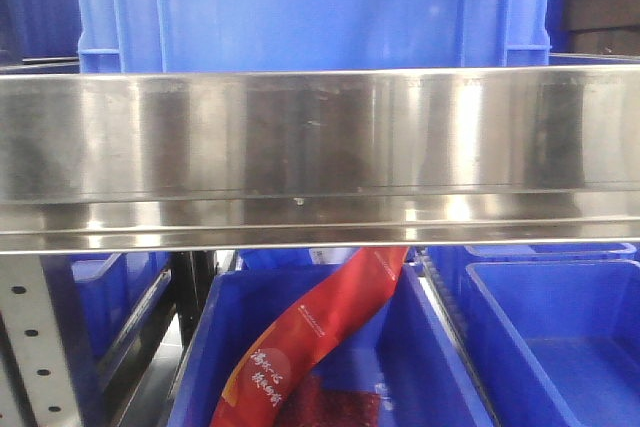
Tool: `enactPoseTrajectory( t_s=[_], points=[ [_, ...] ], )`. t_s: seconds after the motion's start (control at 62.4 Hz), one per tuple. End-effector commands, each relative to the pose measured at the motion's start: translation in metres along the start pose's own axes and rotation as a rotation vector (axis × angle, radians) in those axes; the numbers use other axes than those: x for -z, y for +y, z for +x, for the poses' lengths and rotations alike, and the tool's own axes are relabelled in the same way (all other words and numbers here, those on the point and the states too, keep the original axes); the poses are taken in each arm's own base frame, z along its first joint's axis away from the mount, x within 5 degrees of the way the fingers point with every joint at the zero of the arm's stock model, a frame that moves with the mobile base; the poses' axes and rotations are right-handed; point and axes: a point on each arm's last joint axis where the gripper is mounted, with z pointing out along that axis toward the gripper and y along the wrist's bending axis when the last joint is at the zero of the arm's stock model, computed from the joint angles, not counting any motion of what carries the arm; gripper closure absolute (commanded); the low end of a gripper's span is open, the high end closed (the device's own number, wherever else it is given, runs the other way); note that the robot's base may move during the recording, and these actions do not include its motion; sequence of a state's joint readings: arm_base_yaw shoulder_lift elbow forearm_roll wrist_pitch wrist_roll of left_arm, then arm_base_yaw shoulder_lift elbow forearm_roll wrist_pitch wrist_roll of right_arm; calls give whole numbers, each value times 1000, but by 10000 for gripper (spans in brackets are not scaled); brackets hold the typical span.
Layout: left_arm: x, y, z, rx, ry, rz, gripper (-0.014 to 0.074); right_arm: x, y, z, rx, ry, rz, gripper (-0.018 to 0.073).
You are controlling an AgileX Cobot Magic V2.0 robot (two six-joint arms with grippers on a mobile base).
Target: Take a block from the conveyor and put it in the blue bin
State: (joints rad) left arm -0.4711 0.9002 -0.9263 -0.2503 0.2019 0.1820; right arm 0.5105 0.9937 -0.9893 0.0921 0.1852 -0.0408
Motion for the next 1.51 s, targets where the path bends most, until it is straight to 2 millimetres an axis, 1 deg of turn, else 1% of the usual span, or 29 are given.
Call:
enactPoseTrajectory(
  t_s=[0.0, 0.048, 0.096, 0.112, 0.128, 0.176, 0.224, 0.304, 0.384, 0.513, 0.673, 0.833, 0.977, 1.121, 1.282, 1.49],
  points=[
    [22, 0, 27, 12, -1, -1, 708, 15, -2, 25, 13, -18, 11, 721],
    [30, 2, 46, 13, 18, -8, 708, 24, -3, 41, 13, -25, 14, 721],
    [43, 3, 64, 14, 20, -12, 708, 37, -4, 59, 13, -32, 16, 721],
    [49, 3, 67, 14, 9, -14, 708, 41, -4, 65, 13, -39, 17, 721],
    [52, 3, 74, 14, 17, -15, 708, 45, -5, 69, 13, -44, 17, 721],
    [63, 4, 88, 14, 11, -14, 708, 54, -5, 81, 13, -44, 18, 721],
    [74, 4, 99, 13, 0, -13, 708, 64, -5, 88, 13, -53, 18, 721],
    [90, 4, 113, 12, -36, -17, 708, 79, -5, 97, 13, -51, 14, 721],
    [103, 7, 124, 2, -79, -41, 708, 92, -7, 99, 35, -64, 32, 721],
    [120, 11, 137, -17, -149, -121, 708, 99, -19, 101, 65, -74, 143, 721],
    [132, 17, 138, -58, -203, -275, 708, 104, -39, 99, 51, -87, 330, 721],
    [134, 25, 140, -55, -184, -427, 708, 109, -49, 98, 31, -107, 433, 721],
    [136, 31, 141, -49, -172, -553, 708, 109, -50, 99, -27, -103, 441, 721],
    [139, 35, 141, -47, -170, -658, 708, 109, -50, 100, -41, -102, 439, 721],
    [141, 38, 142, -44, -168, -722, 708, 109, -50, 100, -41, -102, 439, 721],
    [142, 39, 142, -44, -169, -752, 708, 109, -50, 100, -41, -102, 439, 721]
  ],
)
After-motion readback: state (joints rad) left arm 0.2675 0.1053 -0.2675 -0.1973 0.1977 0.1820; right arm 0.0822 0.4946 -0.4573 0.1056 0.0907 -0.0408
